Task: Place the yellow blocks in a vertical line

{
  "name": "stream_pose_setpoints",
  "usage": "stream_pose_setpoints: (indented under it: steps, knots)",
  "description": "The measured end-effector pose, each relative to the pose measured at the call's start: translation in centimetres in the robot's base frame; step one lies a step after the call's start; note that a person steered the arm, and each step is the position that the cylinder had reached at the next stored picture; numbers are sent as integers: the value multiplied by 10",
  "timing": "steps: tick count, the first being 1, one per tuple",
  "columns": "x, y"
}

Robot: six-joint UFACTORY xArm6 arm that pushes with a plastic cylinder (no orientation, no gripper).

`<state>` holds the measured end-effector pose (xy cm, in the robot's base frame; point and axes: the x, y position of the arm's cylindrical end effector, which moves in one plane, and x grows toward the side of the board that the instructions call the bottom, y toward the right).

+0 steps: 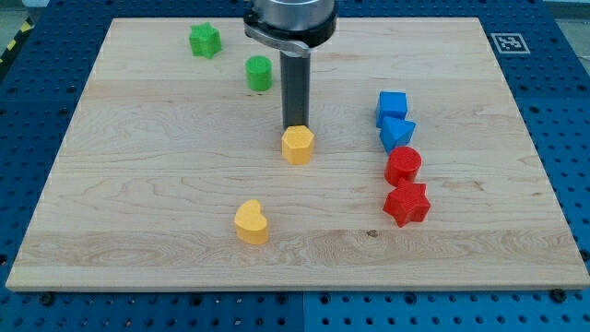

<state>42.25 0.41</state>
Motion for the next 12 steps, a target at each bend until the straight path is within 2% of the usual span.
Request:
stream_pose_setpoints:
  steps: [1, 4, 7, 12]
  knots:
    - [3, 22]
    - [24, -22]
    - [48, -22]
    - [56, -22]
